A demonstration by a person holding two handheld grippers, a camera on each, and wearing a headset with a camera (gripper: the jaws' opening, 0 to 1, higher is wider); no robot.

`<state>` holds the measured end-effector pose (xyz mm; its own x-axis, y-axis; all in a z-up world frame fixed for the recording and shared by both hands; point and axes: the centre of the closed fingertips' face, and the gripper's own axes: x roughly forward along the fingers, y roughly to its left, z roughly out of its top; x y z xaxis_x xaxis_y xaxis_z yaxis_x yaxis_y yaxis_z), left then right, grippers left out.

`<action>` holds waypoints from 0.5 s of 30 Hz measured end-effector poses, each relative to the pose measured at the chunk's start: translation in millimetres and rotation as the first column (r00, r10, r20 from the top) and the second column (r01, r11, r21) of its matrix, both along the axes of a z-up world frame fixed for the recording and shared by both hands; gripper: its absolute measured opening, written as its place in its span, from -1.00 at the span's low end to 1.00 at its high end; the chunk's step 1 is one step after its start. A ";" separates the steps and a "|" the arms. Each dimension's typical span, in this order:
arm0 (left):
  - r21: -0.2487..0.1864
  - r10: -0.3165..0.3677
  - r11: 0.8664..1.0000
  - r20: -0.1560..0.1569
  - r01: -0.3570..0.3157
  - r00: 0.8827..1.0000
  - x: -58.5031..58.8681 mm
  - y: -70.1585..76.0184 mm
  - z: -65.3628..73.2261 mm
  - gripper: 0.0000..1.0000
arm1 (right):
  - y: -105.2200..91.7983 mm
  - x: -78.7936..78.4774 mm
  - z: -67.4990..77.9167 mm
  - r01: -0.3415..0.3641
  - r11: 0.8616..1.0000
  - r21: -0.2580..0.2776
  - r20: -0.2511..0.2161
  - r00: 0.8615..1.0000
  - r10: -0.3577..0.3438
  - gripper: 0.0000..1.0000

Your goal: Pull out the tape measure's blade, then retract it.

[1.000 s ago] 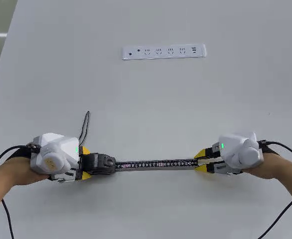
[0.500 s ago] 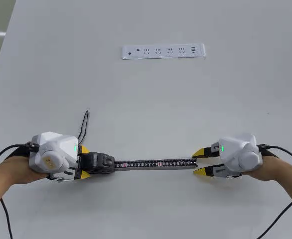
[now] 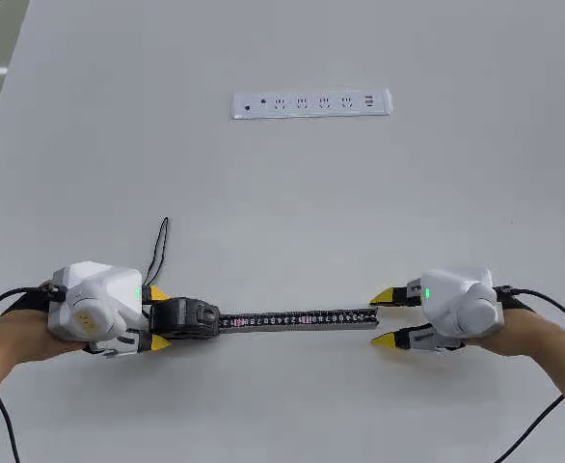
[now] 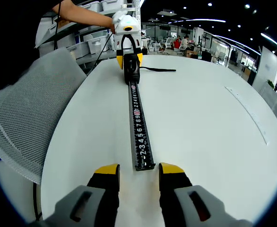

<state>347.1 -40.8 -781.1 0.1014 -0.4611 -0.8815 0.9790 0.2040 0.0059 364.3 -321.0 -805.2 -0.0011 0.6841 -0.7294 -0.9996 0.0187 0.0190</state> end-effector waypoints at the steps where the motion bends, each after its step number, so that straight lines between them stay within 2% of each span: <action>1: -0.009 0.009 1.000 0.000 -0.009 1.000 -0.3 0.2 1.4 -0.34 | 0.3 0.4 1.1 0.003 1.000 0.000 0.003 1.000 -0.003 -0.33; 4: -0.028 0.036 0.999 0.003 -0.036 0.999 -1.9 3.4 4.6 -0.18 | -0.6 0.9 4.2 0.020 1.000 -0.003 0.008 1.000 -0.020 -0.28; 7: -0.039 0.076 0.996 0.002 -0.075 0.997 -5.4 7.8 6.6 -0.14 | -1.6 0.0 8.7 0.044 0.999 -0.004 0.012 0.999 -0.044 -0.21; 9: -0.060 0.116 0.991 -0.007 -0.116 0.993 -7.3 7.5 9.4 -0.10 | -2.8 -0.4 9.4 0.066 0.998 -0.006 0.008 0.998 -0.066 -0.14; 10: -0.073 0.143 0.987 -0.021 -0.144 0.990 -10.5 6.8 12.8 -0.08 | -3.6 -2.0 10.0 0.082 0.997 -0.004 -0.003 0.997 -0.082 -0.09; 14: -0.073 0.174 0.982 -0.016 -0.175 0.985 -18.5 8.7 17.5 0.00 | -6.2 -6.1 13.5 0.112 0.994 -0.015 -0.002 0.994 -0.112 0.04; 15: -0.085 0.206 0.975 -0.025 -0.207 0.978 -21.1 8.0 19.7 0.03 | -6.6 -7.6 15.3 0.126 0.992 -0.009 -0.006 0.992 -0.126 0.06</action>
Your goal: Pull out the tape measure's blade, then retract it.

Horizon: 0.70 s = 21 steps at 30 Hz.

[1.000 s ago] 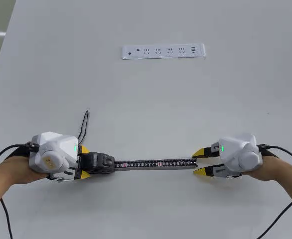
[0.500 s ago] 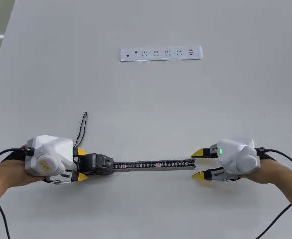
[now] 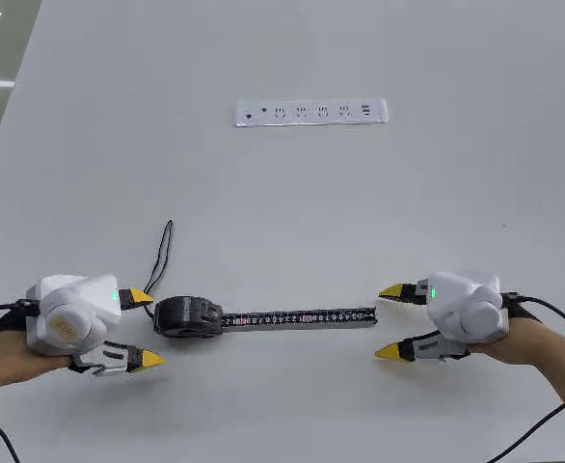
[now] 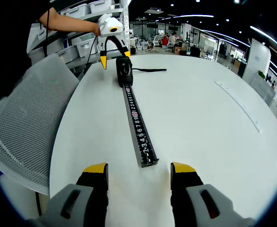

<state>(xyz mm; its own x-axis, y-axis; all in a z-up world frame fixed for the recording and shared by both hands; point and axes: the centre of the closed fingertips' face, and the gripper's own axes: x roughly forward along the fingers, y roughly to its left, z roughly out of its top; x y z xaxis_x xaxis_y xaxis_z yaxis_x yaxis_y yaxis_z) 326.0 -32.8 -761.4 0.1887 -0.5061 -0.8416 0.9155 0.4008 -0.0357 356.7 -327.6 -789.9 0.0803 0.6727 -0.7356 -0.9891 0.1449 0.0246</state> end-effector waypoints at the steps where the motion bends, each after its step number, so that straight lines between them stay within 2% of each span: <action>1: -0.015 0.026 1.000 -0.005 -0.026 1.000 -1.5 -1.0 1.5 0.06 | -0.2 -0.7 1.5 0.011 1.000 0.003 0.001 1.000 -0.011 0.08; 4: -0.063 0.099 0.993 -0.003 -0.099 0.995 -4.5 -4.3 8.0 0.22 | -0.4 -4.5 6.7 0.047 0.999 0.016 -0.002 0.999 -0.047 0.15; 7: -0.069 0.121 0.990 0.011 -0.120 0.993 -10.9 -3.0 8.5 0.24 | -3.0 -6.6 10.2 0.087 0.996 0.017 0.002 0.996 -0.087 0.24; 9: -0.087 0.145 0.986 0.010 -0.144 0.989 -14.0 -4.9 10.2 0.29 | -3.4 -8.1 12.2 0.108 0.994 0.029 -0.002 0.994 -0.108 0.29; 11: -0.107 0.191 0.976 0.003 -0.189 0.982 -15.4 -5.4 11.8 0.34 | -4.1 -11.3 15.1 0.126 0.992 0.027 0.002 0.992 -0.126 0.35; 13: -0.115 0.238 0.965 0.022 -0.234 0.971 -14.4 -3.7 14.3 0.39 | -5.8 -14.1 17.1 0.153 0.988 0.020 -0.001 0.988 -0.153 0.42; 17: -0.134 0.304 0.946 0.038 -0.296 0.952 -18.8 -3.7 19.6 0.48 | -5.3 -22.5 20.5 0.196 0.980 0.023 -0.013 0.981 -0.195 0.51; 21: -0.158 0.340 0.931 0.049 -0.329 0.939 -25.6 -5.4 23.5 0.56 | -5.2 -30.0 21.8 0.233 0.972 0.018 -0.026 0.972 -0.232 0.59</action>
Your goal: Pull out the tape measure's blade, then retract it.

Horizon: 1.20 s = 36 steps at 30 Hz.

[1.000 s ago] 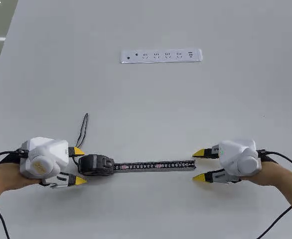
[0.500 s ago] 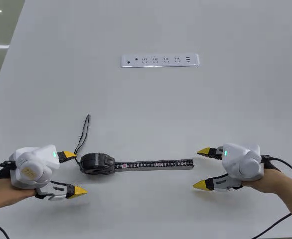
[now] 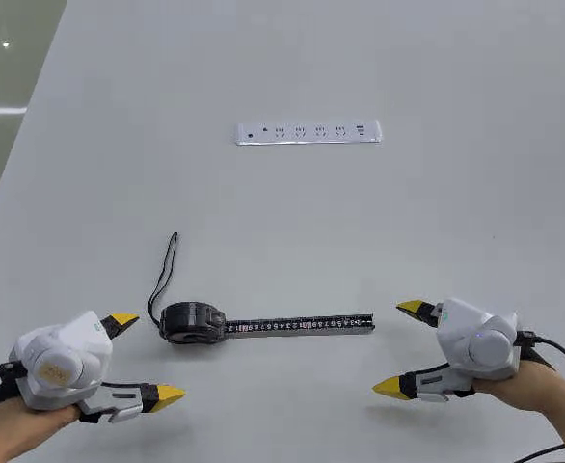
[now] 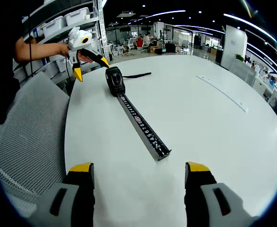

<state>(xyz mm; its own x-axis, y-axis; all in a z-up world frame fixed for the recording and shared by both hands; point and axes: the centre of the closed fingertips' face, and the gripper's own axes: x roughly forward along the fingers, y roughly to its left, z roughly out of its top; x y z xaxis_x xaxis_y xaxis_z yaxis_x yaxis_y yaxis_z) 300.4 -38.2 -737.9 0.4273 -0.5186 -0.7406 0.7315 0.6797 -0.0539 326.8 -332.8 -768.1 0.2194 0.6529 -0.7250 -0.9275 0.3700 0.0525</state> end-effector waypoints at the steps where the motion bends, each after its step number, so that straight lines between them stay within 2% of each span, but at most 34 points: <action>1: 0.000 0.012 1.000 0.012 -0.012 1.000 -1.4 0.6 1.3 0.58 | 0.0 -1.5 0.3 0.010 1.000 0.003 0.002 1.000 -0.010 0.60; 3: -0.003 0.021 1.000 0.027 -0.020 0.999 -4.2 1.2 3.1 0.63 | 0.6 -2.3 3.2 0.030 0.999 0.010 0.008 1.000 -0.031 0.63; 7: -0.003 0.047 0.999 0.037 -0.047 0.998 -10.4 2.3 4.4 0.70 | 2.2 -7.4 9.2 0.071 0.997 0.022 0.014 0.997 -0.071 0.71; 13: -0.030 0.094 0.995 0.054 -0.093 0.994 -13.1 -5.0 12.6 0.78 | 4.3 -11.4 18.6 0.136 0.989 0.057 0.032 0.990 -0.138 0.78; 18: -0.046 0.149 0.988 0.073 -0.146 0.986 -15.2 -7.6 16.6 0.89 | 3.9 -16.6 21.1 0.158 0.986 0.052 0.040 0.986 -0.160 0.83; 21: -0.033 0.167 0.986 0.083 -0.165 0.982 -18.7 -5.2 13.8 0.97 | 4.7 -18.7 27.1 0.177 0.982 0.063 0.038 0.983 -0.180 0.87; 23: -0.027 0.183 0.983 0.079 -0.181 0.980 -20.7 -3.4 13.0 0.97 | 4.2 -18.7 28.9 0.192 0.979 0.063 0.042 0.980 -0.195 0.90; 26: -0.041 0.208 0.978 0.076 -0.206 0.975 -25.0 -5.4 15.5 0.97 | 5.9 -21.6 31.7 0.203 0.976 0.074 0.044 0.977 -0.207 0.92; 31: -0.035 0.216 0.976 0.091 -0.214 0.972 -29.9 -9.6 16.9 0.97 | 7.1 -23.3 33.0 0.238 0.968 0.085 0.041 0.969 -0.242 0.98; 36: -0.035 0.222 0.975 0.093 -0.219 0.971 -31.6 -12.1 16.0 0.98 | 6.1 -25.6 35.2 0.263 0.960 0.100 0.032 0.963 -0.267 1.00</action>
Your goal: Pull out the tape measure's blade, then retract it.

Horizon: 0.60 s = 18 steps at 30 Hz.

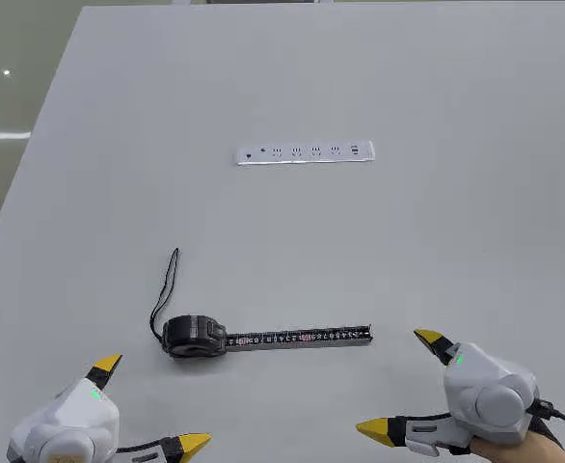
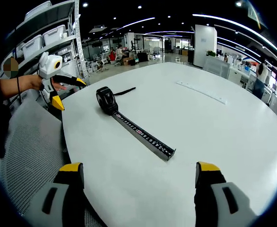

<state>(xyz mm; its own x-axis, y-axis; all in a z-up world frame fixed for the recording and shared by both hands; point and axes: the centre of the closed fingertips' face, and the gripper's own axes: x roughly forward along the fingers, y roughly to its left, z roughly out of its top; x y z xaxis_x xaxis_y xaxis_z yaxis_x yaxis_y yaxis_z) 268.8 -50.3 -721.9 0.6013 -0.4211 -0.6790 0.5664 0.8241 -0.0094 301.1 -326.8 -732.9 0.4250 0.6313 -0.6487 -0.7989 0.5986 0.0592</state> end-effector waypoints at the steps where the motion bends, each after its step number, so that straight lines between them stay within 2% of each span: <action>1: 0.003 0.001 1.000 -0.001 -0.001 1.000 -0.2 0.3 -0.3 0.98 | -0.1 -0.5 0.5 0.002 1.000 0.002 0.000 1.000 -0.002 1.00; 11: -0.004 0.045 0.999 0.010 -0.045 0.999 -1.6 2.1 3.4 0.98 | -2.4 -4.6 1.7 0.033 0.999 0.012 -0.003 0.999 -0.033 1.00; 18: -0.009 0.093 0.996 0.026 -0.093 0.995 2.1 4.8 8.2 0.98 | -3.0 -2.6 3.1 0.046 0.999 0.016 0.003 0.999 -0.047 1.00</action>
<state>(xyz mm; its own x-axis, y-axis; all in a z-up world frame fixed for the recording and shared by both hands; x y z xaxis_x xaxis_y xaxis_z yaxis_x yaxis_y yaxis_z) 270.9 -45.5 -713.7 0.6561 -0.3674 -0.6593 0.4873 0.8732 -0.0017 298.5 -329.8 -729.8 0.4560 0.6214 -0.6371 -0.7704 0.6340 0.0670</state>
